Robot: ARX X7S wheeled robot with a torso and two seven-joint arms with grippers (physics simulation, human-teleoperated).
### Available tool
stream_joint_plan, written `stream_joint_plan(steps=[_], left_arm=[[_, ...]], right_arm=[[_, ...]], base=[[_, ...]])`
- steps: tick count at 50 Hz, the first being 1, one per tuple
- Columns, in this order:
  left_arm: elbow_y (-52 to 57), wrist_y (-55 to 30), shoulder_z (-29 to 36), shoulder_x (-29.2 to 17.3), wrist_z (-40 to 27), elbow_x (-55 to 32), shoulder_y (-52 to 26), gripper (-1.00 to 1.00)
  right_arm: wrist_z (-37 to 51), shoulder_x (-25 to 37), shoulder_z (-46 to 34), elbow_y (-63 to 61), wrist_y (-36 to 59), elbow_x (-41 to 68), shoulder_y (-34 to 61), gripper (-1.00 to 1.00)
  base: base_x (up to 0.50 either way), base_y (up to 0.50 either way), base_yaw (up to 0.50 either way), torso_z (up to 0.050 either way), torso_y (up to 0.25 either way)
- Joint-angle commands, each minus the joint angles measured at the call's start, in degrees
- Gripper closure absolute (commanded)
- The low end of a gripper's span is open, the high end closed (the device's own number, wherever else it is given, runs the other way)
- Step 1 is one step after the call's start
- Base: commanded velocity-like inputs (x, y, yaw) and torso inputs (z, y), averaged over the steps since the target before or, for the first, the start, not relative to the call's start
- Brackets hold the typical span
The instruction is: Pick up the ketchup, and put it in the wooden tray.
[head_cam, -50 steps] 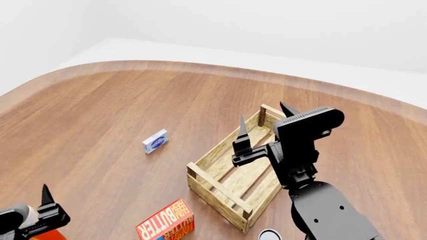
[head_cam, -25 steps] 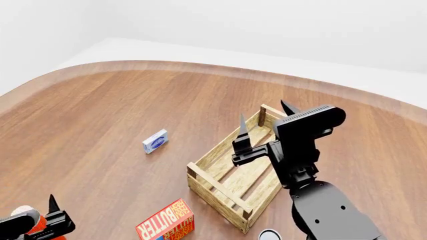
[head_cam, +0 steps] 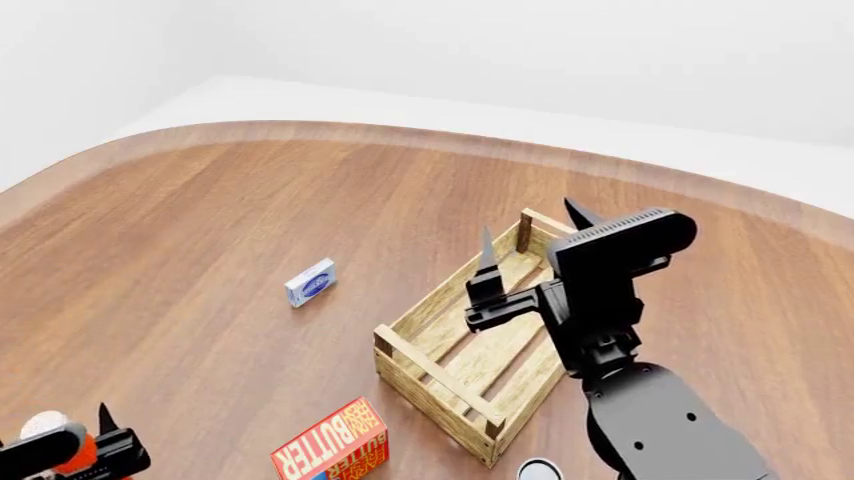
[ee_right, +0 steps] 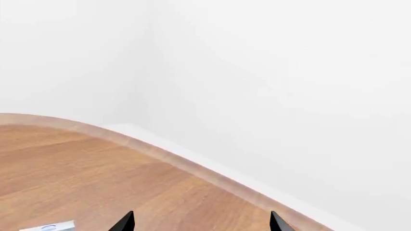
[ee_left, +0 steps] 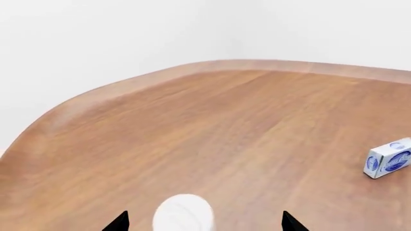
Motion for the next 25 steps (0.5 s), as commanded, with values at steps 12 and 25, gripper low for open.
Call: stream_joint_plan(steps=[12, 25], left_arm=[[-7.6, 1.0, 0.8, -0.4, -1.2, 1.3, -5.3, -1.0], [-14.5, 2.4, 2.0, -0.9, -1.4, 2.8, -9.3, -1.0]], right_arm=[[0.9, 0.5, -0.1, -1.8, 2.0, 0.4, 0.2, -1.0], [1.6, 0.8, 0.0, -2.6, 3.2, 0.5, 0.3, -1.0]], base=[[0.0, 0.0, 0.0, 0.0, 0.0], [0.0, 0.0, 0.0, 0.0, 0.0]])
